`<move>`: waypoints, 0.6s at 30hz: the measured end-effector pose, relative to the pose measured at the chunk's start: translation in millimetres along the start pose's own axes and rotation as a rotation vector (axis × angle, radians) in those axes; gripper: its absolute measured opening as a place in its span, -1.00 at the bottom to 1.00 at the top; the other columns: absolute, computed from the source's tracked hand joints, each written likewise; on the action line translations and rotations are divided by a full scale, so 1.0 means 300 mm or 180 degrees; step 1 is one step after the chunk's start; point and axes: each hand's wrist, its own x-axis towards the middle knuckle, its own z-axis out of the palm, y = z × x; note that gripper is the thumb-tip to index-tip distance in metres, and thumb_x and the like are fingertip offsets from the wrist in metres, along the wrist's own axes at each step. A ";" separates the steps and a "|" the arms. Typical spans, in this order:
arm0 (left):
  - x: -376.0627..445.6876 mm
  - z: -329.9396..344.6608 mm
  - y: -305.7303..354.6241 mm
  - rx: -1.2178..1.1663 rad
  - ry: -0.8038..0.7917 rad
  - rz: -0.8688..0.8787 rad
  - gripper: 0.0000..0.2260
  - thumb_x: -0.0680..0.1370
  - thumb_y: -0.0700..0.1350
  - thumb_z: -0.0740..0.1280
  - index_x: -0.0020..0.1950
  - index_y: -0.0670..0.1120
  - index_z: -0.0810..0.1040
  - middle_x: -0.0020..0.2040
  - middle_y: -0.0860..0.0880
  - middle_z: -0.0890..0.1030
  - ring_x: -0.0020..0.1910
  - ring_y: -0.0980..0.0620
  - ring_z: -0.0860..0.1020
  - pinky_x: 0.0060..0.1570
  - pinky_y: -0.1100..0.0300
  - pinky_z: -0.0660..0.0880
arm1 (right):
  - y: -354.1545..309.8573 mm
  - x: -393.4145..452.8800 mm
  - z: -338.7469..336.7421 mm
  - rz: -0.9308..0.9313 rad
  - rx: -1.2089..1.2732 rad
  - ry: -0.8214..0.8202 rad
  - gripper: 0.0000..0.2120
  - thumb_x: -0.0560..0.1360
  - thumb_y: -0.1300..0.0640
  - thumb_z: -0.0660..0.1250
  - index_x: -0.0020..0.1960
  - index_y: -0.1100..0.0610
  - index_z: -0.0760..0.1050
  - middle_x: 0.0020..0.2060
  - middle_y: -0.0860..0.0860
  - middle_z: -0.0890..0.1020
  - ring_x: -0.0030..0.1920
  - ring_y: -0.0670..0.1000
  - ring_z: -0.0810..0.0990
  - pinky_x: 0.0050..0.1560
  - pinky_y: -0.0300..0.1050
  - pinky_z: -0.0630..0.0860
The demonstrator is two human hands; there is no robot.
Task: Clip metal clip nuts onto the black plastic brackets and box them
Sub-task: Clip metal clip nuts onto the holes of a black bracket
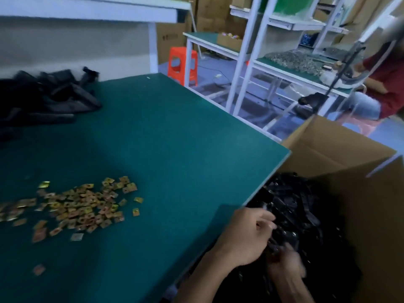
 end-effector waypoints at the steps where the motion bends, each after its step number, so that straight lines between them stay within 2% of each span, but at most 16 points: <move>1: -0.018 -0.049 0.024 -0.0333 0.0120 0.0056 -0.78 0.65 -0.12 0.25 0.22 -0.03 0.63 0.09 0.07 0.72 0.00 0.19 0.67 0.05 0.24 0.60 | -0.036 -0.022 0.052 -0.0292 -0.0005 -0.0022 -0.72 0.60 0.33 0.31 -0.25 0.10 0.45 -0.28 0.04 0.50 -0.47 -0.15 0.53 -0.37 -0.25 0.50; 2: -0.043 -0.109 0.041 -0.0675 0.0315 0.0114 -0.81 0.64 -0.16 0.25 0.13 -0.01 0.65 0.03 0.06 0.73 -0.06 0.17 0.69 -0.04 0.26 0.60 | -0.067 -0.081 0.135 -0.0596 -0.0229 -0.0054 -0.74 0.56 0.35 0.32 -0.25 0.09 0.51 -0.27 0.03 0.54 -0.45 -0.17 0.55 -0.37 -0.29 0.50; 4: -0.106 -0.254 0.058 -0.1181 0.0908 0.0258 -0.79 0.65 -0.23 0.24 0.02 0.02 0.64 -0.07 0.03 0.74 -0.13 0.10 0.71 -0.18 0.26 0.59 | -0.107 -0.188 0.253 -0.1207 -0.0373 -0.0513 -0.74 0.47 0.33 0.32 -0.27 0.03 0.61 -0.28 -0.04 0.63 -0.38 -0.13 0.56 -0.32 -0.22 0.48; 6: -0.189 -0.425 0.040 -0.1246 0.1736 0.0383 -0.77 0.65 -0.28 0.25 -0.01 -0.01 0.64 -0.12 -0.02 0.74 -0.18 0.01 0.71 -0.27 0.22 0.59 | -0.124 -0.327 0.350 -0.1953 -0.0750 -0.1129 -0.66 0.44 0.33 0.29 -0.31 -0.06 0.64 -0.35 -0.13 0.63 -0.36 -0.12 0.53 -0.30 -0.18 0.44; 9: -0.353 -0.660 -0.060 -0.0995 0.2974 0.0247 -0.73 0.64 -0.27 0.29 -0.10 0.03 0.67 -0.21 -0.03 0.71 -0.33 -0.03 0.64 -0.41 0.15 0.52 | -0.092 -0.485 0.534 -0.2500 -0.1742 -0.2428 -0.59 0.49 0.36 0.31 -0.28 -0.11 0.66 -0.39 -0.19 0.64 -0.37 -0.21 0.55 -0.30 -0.33 0.47; 12: -0.505 -0.802 -0.202 -0.0869 0.3811 -0.0076 -0.70 0.64 -0.27 0.31 -0.17 0.06 0.67 -0.33 -0.07 0.60 -0.41 0.01 0.45 -0.41 0.10 0.37 | 0.065 -0.616 0.693 -0.2754 -0.3084 -0.3652 -0.64 0.56 0.41 0.32 -0.16 -0.02 0.69 -0.23 -0.14 0.73 -0.29 -0.18 0.64 -0.25 -0.37 0.53; 15: -0.582 -0.868 -0.278 -0.0684 0.4172 -0.0153 -0.68 0.64 -0.26 0.28 -0.20 0.05 0.65 -0.45 0.07 0.47 -0.47 0.07 0.36 -0.43 0.10 0.33 | 0.304 -0.765 0.816 -0.2511 -0.3911 -0.4780 -0.69 0.57 0.43 0.34 -0.10 0.07 0.70 -0.03 0.05 0.72 -0.10 -0.03 0.65 -0.09 -0.22 0.57; 16: -0.587 -0.873 -0.283 -0.0427 0.4093 -0.0164 -0.70 0.64 -0.25 0.29 -0.20 0.05 0.64 -0.45 0.08 0.49 -0.47 0.09 0.38 -0.44 0.11 0.36 | 0.389 -0.809 0.852 -0.2501 -0.4154 -0.5111 -0.71 0.58 0.40 0.35 -0.07 0.05 0.71 0.05 0.04 0.71 0.00 -0.01 0.64 0.02 -0.17 0.55; 18: -0.577 -0.870 -0.274 -0.0003 0.3844 -0.0206 -0.74 0.63 -0.24 0.32 -0.17 0.05 0.64 -0.43 0.03 0.54 -0.49 0.14 0.40 -0.46 0.27 0.33 | 0.560 -0.898 0.926 -0.2776 -0.4753 -0.5573 -0.75 0.60 0.30 0.35 0.08 0.02 0.72 0.27 -0.02 0.62 0.26 -0.05 0.55 0.29 -0.19 0.39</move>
